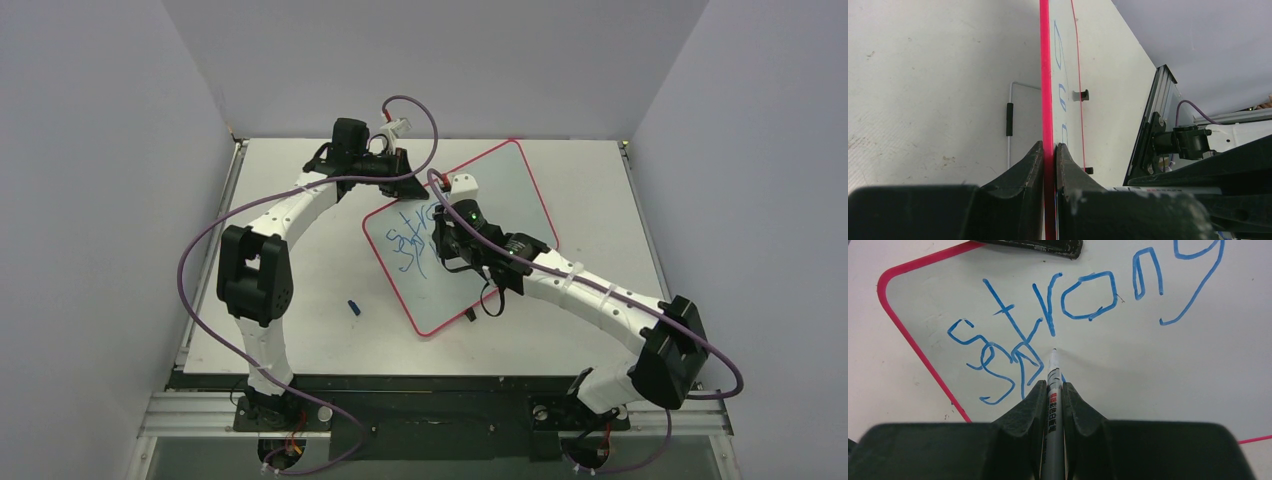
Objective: Write a sentence on the whiteboard
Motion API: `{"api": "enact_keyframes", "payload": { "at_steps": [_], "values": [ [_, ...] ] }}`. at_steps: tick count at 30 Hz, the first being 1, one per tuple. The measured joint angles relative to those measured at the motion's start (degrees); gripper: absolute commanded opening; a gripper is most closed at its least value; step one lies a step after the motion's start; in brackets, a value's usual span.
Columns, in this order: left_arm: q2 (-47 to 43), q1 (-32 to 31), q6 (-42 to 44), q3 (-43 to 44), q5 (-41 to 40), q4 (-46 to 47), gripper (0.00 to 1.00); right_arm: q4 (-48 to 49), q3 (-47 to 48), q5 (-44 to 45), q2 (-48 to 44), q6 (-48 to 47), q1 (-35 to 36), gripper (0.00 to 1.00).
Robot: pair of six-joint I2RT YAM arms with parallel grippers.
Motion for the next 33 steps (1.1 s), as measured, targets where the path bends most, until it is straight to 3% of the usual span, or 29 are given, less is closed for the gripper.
{"api": "enact_keyframes", "payload": {
  "at_steps": [33],
  "values": [
    [0.0,0.1,0.7,-0.2,-1.4,-0.2,0.0,7.1,-5.7,-2.7,-0.2,0.7,-1.5,0.0]
  ]
}}
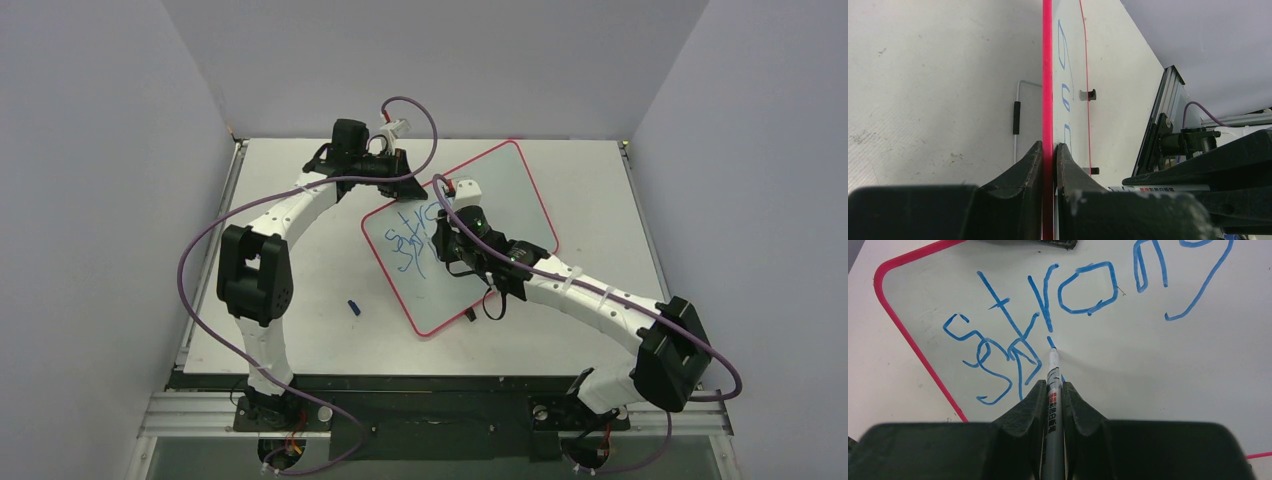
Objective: Write a sentence on the whiteboard
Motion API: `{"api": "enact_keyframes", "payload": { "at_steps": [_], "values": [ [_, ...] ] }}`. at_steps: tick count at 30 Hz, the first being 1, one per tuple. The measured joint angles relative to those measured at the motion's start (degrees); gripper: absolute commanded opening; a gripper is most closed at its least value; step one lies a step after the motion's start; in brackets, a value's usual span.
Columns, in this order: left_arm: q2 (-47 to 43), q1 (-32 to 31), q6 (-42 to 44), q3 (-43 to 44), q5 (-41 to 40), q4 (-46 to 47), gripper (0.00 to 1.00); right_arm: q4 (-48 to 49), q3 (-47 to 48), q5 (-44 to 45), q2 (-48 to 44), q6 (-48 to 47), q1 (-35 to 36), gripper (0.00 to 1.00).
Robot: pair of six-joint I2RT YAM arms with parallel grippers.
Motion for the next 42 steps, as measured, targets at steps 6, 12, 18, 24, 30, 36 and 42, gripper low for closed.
{"api": "enact_keyframes", "payload": {
  "at_steps": [6,12,18,24,30,36,42],
  "values": [
    [0.0,0.0,0.0,0.0,0.0,0.0,0.0,-0.1,-0.1,0.0,-0.1,0.0,0.0,0.0],
    [0.0,0.0,0.0,0.0,0.4,0.1,0.0,-1.4,0.2,0.0,-0.5,0.0,-0.1,0.0],
    [-0.5,-0.2,0.0,0.0,1.1,0.1,0.0,-4.3,0.2,0.5,-2.1,-0.3,-0.7,0.0],
    [-0.8,-0.4,0.0,0.0,1.2,0.1,0.0,-5.3,0.7,0.7,-3.0,-0.3,-1.6,0.0],
    [-0.8,-0.4,0.0,0.0,1.2,0.1,0.0,-5.6,1.8,0.6,-2.8,-0.7,-1.9,0.0],
    [-0.8,-0.4,0.0,0.0,1.2,0.1,0.0,-5.4,3.0,0.3,-1.7,-0.9,-2.3,0.0],
    [-0.8,-0.4,0.0,0.0,1.1,0.1,0.0,-5.3,3.0,-0.1,-0.5,-1.1,-3.0,0.0]
  ]
}}
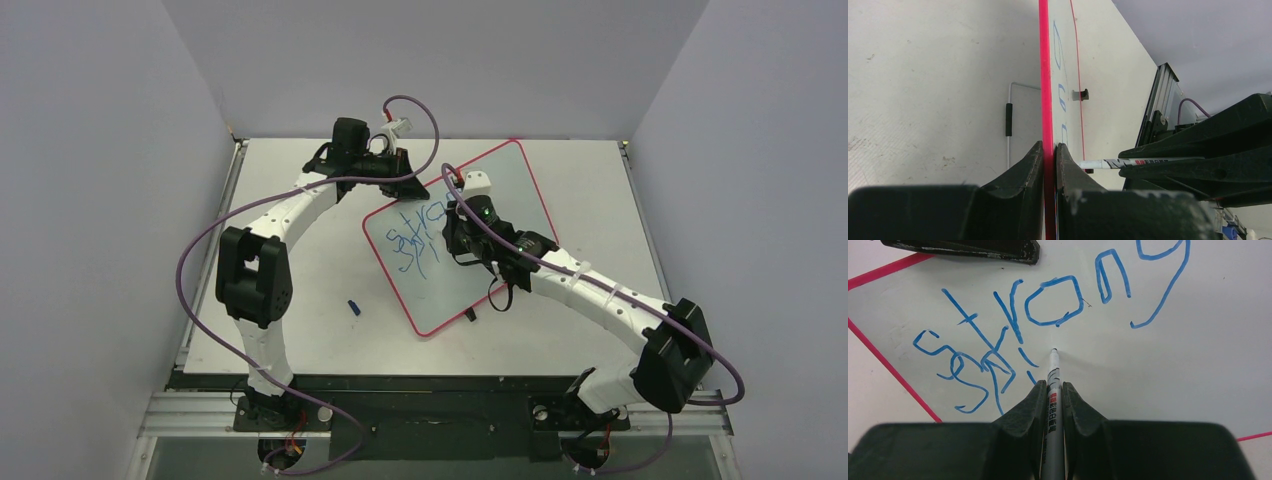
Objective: Write a sentence on the whiteboard
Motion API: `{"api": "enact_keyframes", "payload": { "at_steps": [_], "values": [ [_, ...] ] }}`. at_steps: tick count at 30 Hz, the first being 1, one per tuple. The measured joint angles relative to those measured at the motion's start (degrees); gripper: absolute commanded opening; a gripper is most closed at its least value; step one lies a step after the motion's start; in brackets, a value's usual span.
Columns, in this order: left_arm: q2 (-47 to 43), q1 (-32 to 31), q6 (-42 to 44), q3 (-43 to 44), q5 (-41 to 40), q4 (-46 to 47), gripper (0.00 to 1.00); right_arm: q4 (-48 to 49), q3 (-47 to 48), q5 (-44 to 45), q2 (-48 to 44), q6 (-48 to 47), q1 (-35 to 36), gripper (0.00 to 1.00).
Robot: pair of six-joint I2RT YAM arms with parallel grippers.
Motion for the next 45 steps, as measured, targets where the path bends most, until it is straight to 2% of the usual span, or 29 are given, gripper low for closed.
{"api": "enact_keyframes", "payload": {
  "at_steps": [11,30,37,45],
  "values": [
    [0.0,0.0,0.4,-0.1,-1.1,-0.3,0.0,3.4,-3.7,-0.2,-1.1,0.3,0.0,0.0],
    [0.0,0.0,0.6,-0.1,-1.3,-0.4,0.0,3.8,-12.6,-0.4,-6.4,2.8,0.0,0.0],
    [0.0,0.0,0.6,-0.1,-1.3,-0.4,0.0,3.7,-12.5,-0.5,-6.4,3.0,0.0,0.0],
    [0.0,0.0,0.6,-0.1,-1.3,-0.4,0.0,0.5,-7.9,-0.8,-3.9,2.4,0.0,0.0]
  ]
}}
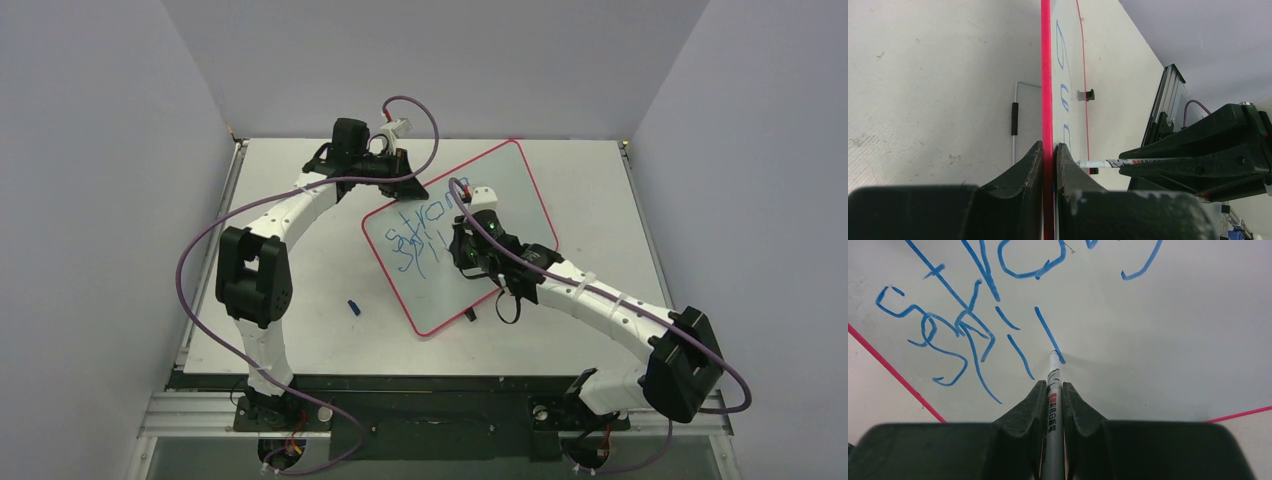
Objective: Write a sentence on the whiteboard
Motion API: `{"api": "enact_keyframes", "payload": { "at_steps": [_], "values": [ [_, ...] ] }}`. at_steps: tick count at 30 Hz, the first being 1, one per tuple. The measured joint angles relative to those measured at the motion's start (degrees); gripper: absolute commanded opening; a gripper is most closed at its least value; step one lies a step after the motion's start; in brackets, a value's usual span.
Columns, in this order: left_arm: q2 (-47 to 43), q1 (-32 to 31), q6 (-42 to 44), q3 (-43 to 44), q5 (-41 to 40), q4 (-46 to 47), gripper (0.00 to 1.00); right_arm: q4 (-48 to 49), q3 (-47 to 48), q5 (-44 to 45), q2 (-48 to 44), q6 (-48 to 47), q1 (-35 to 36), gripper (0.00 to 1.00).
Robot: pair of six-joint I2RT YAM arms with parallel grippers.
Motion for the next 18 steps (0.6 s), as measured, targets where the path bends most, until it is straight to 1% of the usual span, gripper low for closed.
{"api": "enact_keyframes", "payload": {
  "at_steps": [8,18],
  "values": [
    [0.0,0.0,0.2,0.0,-0.2,0.0,0.0,-0.6,4.9,-0.2,3.0,-1.0,-0.1,0.0],
    [0.0,-0.1,0.2,0.0,-0.2,0.0,0.0,-1.0,7.3,-1.4,4.1,-1.3,-1.9,0.0]
  ]
}}
